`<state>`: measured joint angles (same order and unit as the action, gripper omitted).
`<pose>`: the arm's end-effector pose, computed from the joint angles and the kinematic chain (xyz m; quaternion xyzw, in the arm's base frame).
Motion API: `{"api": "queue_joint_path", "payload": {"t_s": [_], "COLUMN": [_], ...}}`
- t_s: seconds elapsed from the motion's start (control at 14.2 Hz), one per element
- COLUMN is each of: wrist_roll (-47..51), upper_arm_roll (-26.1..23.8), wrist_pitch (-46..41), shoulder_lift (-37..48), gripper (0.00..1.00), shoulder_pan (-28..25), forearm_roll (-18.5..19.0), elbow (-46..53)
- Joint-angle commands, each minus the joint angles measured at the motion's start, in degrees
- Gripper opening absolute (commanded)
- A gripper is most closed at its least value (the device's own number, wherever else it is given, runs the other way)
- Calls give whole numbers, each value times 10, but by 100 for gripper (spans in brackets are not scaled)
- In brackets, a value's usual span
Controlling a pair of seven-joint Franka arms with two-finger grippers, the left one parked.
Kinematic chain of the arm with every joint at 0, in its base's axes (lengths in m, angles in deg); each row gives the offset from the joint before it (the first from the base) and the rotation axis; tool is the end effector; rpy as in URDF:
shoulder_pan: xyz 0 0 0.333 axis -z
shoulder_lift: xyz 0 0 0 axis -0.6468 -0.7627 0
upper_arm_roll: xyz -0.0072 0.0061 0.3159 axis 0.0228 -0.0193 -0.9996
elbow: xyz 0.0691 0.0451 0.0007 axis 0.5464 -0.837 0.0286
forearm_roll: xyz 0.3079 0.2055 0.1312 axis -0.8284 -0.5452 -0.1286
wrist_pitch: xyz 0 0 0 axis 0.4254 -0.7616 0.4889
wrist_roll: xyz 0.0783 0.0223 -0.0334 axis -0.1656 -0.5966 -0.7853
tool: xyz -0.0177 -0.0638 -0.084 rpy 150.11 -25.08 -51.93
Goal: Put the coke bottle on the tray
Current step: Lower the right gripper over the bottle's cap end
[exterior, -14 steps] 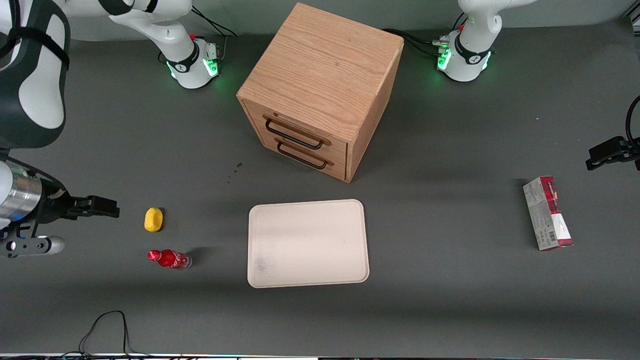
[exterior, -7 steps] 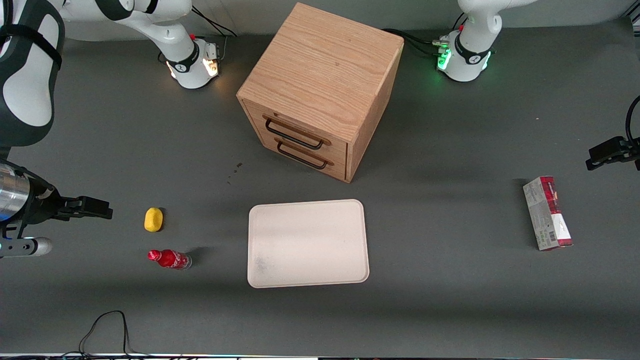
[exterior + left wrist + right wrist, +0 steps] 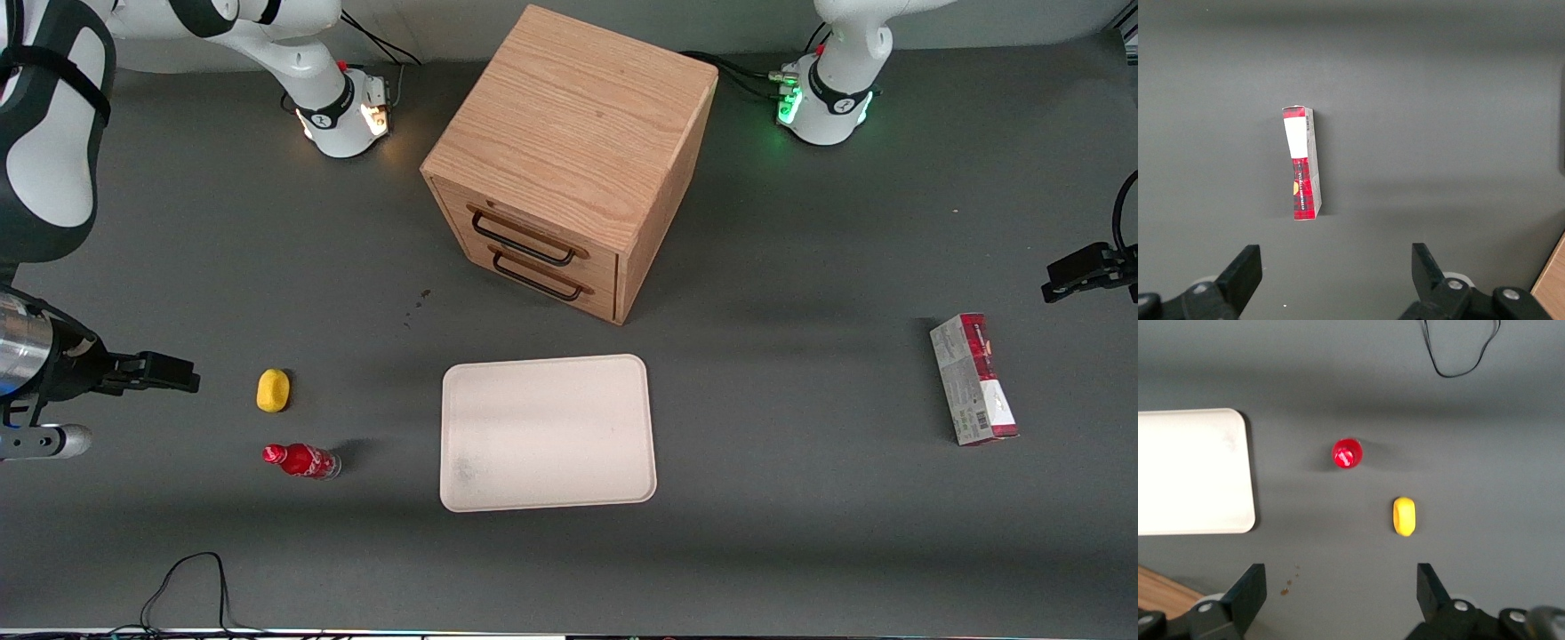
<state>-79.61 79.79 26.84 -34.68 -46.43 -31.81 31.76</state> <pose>0.6987 0.0318 0.5652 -0.9999 0.0021 0.0141 0.0036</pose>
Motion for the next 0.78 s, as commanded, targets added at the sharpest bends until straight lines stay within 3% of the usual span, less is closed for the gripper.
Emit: {"api": "queue_joint_path", "payload": {"t_s": [0.0,0.71], "wrist_roll": [15,8], "upper_arm_roll": [-8,-13], "wrist_pitch": [33,52], "shoulder_lift": [-39,-79], "gripper": [100,100], "shoulder_pan": [7,4], "forearm_roll": [-15,-14], "elbow": [22,19]}}
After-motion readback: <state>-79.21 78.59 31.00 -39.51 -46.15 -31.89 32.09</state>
